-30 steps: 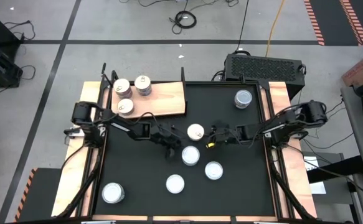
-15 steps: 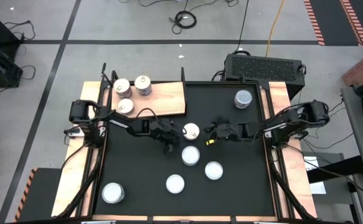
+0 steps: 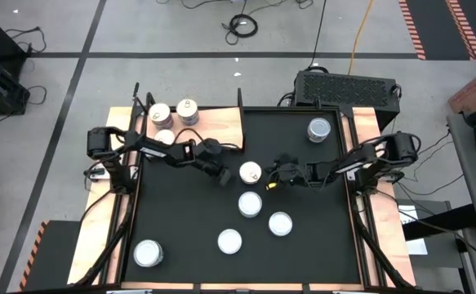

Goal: Stack canned seafood by type on shelf
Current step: Put the blue and pink tuna can on the shelf

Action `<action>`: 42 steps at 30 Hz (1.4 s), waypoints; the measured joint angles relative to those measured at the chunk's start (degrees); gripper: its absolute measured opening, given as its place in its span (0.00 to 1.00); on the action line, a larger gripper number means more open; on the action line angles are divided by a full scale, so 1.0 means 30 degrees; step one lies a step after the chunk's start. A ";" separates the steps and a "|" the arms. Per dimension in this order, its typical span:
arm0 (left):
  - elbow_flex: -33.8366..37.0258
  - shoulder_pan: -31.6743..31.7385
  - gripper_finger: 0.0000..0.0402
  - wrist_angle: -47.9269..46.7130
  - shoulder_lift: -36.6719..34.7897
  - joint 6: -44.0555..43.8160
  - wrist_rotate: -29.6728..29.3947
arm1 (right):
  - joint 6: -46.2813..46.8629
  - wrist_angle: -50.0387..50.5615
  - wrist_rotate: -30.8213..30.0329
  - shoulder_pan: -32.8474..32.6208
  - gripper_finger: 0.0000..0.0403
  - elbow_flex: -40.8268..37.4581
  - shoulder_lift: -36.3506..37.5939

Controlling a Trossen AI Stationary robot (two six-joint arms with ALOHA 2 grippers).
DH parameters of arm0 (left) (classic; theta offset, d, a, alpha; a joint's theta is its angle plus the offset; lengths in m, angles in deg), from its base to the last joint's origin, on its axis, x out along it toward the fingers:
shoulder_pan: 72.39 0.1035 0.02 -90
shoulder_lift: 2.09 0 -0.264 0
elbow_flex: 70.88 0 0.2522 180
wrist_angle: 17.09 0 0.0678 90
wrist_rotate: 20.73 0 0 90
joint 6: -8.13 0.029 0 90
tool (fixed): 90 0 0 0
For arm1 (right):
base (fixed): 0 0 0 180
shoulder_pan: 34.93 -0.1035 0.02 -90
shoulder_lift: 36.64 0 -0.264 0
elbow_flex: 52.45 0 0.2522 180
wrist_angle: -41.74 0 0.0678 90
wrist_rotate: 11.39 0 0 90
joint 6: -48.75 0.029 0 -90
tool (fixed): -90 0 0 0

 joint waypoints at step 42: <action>0.0000 0.1165 0.61 -0.1237 0.0007 -0.0793 0.0285 | -0.1563 -0.2042 0.1977 -0.0313 0.00 0.1478 -0.1695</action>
